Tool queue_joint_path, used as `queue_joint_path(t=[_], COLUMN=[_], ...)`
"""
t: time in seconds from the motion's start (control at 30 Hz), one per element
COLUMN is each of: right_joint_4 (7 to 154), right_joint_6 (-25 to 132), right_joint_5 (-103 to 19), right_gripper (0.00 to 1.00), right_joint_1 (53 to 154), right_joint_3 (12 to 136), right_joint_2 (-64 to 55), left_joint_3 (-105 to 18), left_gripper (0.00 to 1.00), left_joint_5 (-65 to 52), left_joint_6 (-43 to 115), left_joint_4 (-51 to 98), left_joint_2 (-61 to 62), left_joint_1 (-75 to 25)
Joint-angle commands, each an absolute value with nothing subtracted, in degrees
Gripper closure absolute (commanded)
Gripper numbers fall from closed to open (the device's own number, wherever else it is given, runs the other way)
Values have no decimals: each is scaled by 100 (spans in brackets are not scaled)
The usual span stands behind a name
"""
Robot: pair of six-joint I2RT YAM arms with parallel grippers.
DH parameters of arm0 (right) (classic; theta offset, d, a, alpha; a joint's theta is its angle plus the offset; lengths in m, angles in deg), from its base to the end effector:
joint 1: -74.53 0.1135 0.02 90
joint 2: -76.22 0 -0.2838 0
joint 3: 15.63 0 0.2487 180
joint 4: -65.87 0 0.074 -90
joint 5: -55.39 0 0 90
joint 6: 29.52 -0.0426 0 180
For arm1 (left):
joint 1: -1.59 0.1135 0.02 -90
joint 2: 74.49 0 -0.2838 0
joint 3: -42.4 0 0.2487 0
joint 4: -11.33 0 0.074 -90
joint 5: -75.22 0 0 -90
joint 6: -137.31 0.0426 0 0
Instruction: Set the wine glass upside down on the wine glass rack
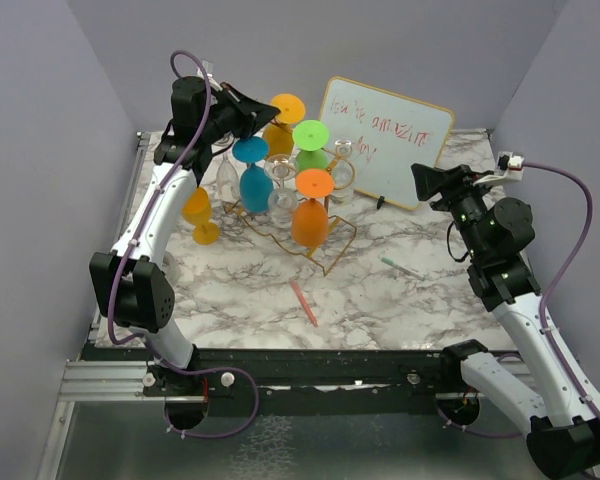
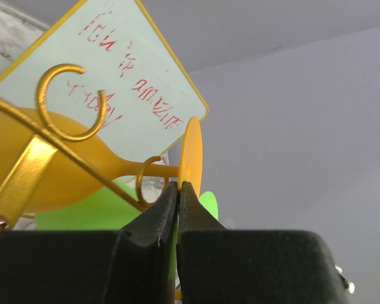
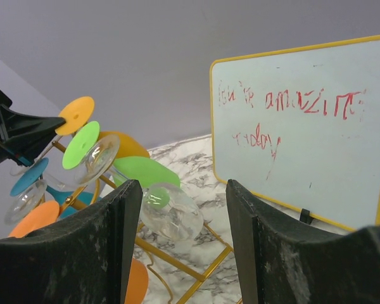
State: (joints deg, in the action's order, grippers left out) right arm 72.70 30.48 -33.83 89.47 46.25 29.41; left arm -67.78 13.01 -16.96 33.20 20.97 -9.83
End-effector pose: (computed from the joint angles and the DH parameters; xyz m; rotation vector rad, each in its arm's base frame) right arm 0.1753 0.0462 0.4018 0.2024 1.4436 0.6344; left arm 0.3865 -0.0983 0.4453 -0.4602 1.8306 -1.3587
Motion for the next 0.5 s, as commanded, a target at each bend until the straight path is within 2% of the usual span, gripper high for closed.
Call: queue_joint_path(t=[0.0, 0.13, 0.3, 0.47], right_joint_4=[7347, 7327, 7320, 7298], right_joint_6=[3126, 3096, 3091, 3139], right_joint_5=[-3231, -3261, -3252, -3207], right_gripper=[40, 40, 39, 39], right_joint_1=[8956, 8956, 8956, 8958], right_joint_3=[4580, 4571, 4552, 4551], right_joint_2=[2969, 2941, 2971, 2980], left_joint_3=[-6549, -6574, -6663, -6863], left_gripper=[100, 100, 79, 70], left_joint_5=[1397, 1352, 1235, 1097], left_joint_6=[-1707, -1619, -1460, -1225], left_joint_4=[3293, 3427, 3653, 3951], left_joint_2=[1754, 1721, 1684, 1709], left_joint_1=[-923, -907, -889, -871])
